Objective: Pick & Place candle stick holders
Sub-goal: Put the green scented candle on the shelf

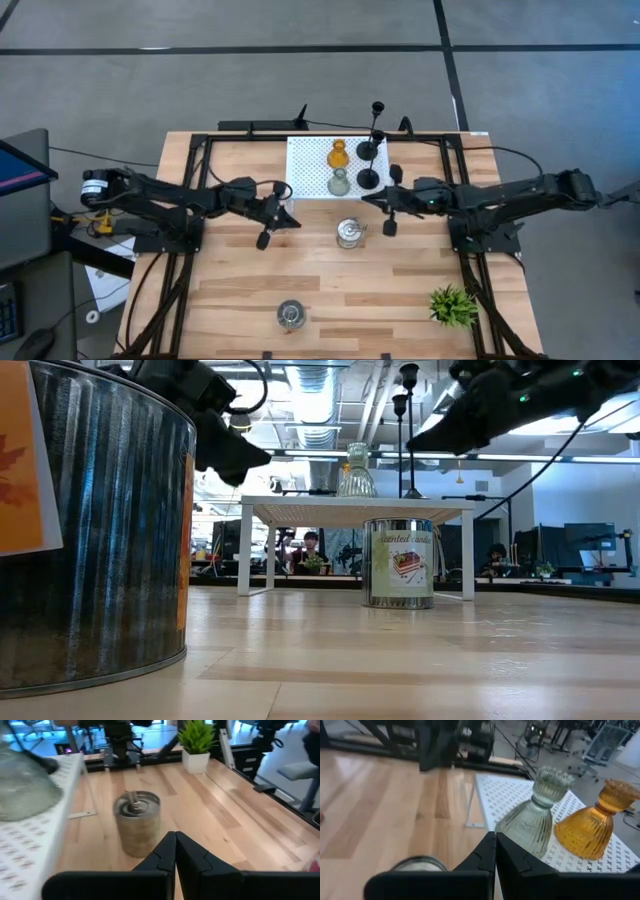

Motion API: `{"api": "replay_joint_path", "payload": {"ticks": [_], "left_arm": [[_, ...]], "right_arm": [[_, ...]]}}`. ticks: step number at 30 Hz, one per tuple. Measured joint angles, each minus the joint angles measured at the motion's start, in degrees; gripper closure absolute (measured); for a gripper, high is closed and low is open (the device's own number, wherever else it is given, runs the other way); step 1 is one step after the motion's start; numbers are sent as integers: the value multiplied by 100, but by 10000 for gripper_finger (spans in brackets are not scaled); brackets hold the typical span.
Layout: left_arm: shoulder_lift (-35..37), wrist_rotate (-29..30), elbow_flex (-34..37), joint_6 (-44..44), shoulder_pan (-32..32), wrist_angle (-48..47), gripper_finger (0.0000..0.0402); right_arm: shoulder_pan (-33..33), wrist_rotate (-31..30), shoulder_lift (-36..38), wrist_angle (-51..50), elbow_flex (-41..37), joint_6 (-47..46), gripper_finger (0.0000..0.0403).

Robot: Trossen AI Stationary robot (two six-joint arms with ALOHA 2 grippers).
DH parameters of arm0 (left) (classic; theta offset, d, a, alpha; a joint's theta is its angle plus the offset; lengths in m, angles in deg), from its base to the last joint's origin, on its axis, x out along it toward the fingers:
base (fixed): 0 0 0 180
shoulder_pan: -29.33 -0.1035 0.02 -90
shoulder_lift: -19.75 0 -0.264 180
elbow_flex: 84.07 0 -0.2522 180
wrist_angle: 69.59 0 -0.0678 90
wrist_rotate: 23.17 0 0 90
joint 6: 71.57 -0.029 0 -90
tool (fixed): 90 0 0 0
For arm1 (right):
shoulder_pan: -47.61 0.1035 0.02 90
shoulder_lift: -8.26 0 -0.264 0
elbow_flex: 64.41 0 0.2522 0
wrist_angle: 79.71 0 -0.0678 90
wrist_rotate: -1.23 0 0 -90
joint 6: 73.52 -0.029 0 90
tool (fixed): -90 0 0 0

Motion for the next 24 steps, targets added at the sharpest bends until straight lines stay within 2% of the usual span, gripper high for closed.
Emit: {"api": "replay_joint_path", "payload": {"ticks": [6, 12, 16, 20, 24], "left_arm": [[-601, 135, 118, 3, 520, 729, 394], [-773, 2048, 115, 196, 1263, 877, 394], [-773, 2710, 115, 690, 1934, 875, 394], [-904, 3788, 113, 948, 2603, 876, 394], [-1255, 4635, 113, 1421, 2839, 921, 394]], "right_arm": [[37, -9, 642, -42, -275, -2, 403], [73, -16, 1116, -196, -280, 67, 403], [142, -17, 1215, -374, -280, 83, 403], [136, -18, 1212, -403, -280, 115, 403], [129, -18, 1212, -394, -280, 151, 403]]}}
